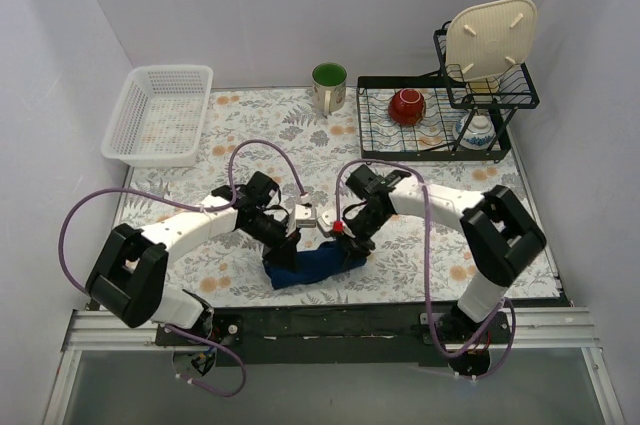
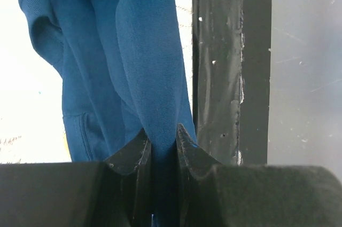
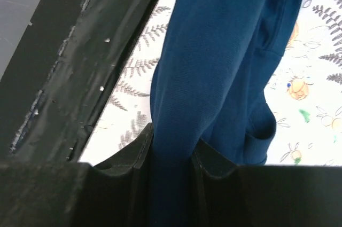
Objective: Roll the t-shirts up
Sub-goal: Roll the T-shirt to the center of the board.
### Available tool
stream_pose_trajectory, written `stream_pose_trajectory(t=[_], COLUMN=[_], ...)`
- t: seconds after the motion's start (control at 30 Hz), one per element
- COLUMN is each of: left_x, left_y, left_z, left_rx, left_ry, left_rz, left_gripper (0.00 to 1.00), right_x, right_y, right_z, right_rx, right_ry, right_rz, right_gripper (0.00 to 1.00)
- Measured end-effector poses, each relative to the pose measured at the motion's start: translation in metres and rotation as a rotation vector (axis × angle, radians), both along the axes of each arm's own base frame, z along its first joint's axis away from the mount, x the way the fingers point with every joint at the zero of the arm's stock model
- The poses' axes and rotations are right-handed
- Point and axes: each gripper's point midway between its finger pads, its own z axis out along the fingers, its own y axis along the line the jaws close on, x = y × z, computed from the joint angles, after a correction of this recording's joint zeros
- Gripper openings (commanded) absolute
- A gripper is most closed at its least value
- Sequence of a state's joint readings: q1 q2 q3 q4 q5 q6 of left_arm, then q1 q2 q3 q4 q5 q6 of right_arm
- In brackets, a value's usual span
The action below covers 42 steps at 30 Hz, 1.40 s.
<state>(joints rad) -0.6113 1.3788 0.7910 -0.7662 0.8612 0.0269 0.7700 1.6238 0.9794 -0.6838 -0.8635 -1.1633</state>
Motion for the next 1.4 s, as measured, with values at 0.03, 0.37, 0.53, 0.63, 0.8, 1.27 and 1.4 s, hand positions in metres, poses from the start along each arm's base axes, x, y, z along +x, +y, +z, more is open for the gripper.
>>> stream_pose_trajectory(t=[0.03,0.37,0.53,0.63,0.8,1.27,1.4], left_x=[0.002,0.02,0.023,0.025,0.025,0.073,0.076], left_y=[0.001,0.016,0.026,0.032,0.038,0.067,0.046], left_z=[-0.001,-0.019,-0.03,-0.035,-0.043,0.018,0.045], left_rx=[0.0,-0.011,-0.015,-0.018,0.007,0.175,0.098], left_ry=[0.017,0.201,0.272,0.322,0.314,-0.147,-0.274], left_rz=[0.007,0.083,0.115,0.146,0.151,0.234,0.202], left_gripper=[0.0,0.0,0.0,0.0,0.63,0.53,0.08], right_x=[0.003,0.025,0.034,0.042,0.053,0.058,0.058], right_y=[0.001,0.015,0.026,0.034,0.045,0.051,0.051], right_z=[-0.002,-0.014,-0.016,-0.019,-0.032,-0.038,-0.038], right_rx=[-0.004,-0.058,-0.107,-0.155,-0.293,-0.512,-0.516], right_ry=[0.024,0.262,0.374,0.438,0.578,0.669,0.673], right_rz=[0.009,0.072,0.035,0.003,-0.083,-0.156,-0.159], right_gripper=[0.12,0.1,0.09,0.09,0.1,0.11,0.11])
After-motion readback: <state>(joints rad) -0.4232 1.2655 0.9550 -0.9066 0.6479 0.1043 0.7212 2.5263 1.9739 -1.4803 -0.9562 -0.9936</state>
